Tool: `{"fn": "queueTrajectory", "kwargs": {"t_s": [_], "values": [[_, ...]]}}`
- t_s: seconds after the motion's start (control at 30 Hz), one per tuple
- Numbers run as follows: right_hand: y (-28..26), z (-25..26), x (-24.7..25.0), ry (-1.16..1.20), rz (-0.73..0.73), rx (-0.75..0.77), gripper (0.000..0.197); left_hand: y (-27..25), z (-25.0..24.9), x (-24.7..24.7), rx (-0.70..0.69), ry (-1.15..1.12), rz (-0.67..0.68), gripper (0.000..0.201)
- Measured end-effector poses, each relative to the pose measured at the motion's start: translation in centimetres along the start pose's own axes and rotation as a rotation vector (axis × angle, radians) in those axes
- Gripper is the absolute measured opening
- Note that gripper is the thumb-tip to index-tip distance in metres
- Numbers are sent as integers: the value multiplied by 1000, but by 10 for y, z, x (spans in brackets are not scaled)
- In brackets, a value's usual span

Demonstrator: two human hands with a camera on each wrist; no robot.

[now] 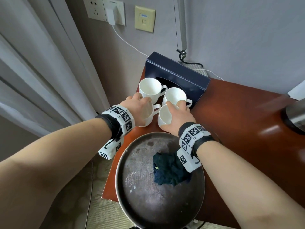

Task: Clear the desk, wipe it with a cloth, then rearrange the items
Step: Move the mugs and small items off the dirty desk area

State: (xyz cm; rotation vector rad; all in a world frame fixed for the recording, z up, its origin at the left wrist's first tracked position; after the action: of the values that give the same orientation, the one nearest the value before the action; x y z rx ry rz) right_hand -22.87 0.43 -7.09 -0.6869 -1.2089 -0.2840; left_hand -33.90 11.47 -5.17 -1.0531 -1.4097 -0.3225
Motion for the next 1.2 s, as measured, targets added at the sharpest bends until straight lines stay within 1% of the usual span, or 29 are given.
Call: {"fn": "queueTrajectory", "kwargs": {"t_s": [0.27, 0.57, 0.7, 0.8, 0.87, 0.97, 1.07, 1.2], "values": [[0, 0, 0, 15, 29, 9, 80, 5, -3, -3, 18, 29, 8, 79], [-4, -1, 0, -51, 23, -11, 84, 5, -6, -7, 95, 21, -12, 74], [-9, -3, 2, -98, 20, 1, 90, 1, -9, -9, 124, -2, -23, 78], [-18, -9, 8, -110, 11, 27, 92, -6, -13, -8, 135, -13, -60, 84], [-27, -15, 14, -111, 10, 46, 91, -14, -18, -3, 125, -9, -91, 87], [-46, -27, 26, -117, -22, 72, 90, -31, -37, 8, 77, -48, -145, 87], [-69, -44, 42, -93, -56, 95, 88, -52, -66, 20, -3, -107, -204, 83], [-103, -78, 66, -74, -106, 124, 86, -80, -121, 29, -124, -152, -300, 79]]}}
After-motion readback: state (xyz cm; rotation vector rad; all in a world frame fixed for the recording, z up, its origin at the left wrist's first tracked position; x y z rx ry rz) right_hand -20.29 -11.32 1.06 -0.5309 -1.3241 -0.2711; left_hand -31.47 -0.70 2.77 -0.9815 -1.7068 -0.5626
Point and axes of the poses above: each hand's wrist, its own y-axis towards the middle knuckle, its own x-axis out of the back of the hand, z = x × y, the point moved 4 cm from there along y, towards the middle knuckle, and after that the axes turned 2 degrees about z, right-handed, at the moved point
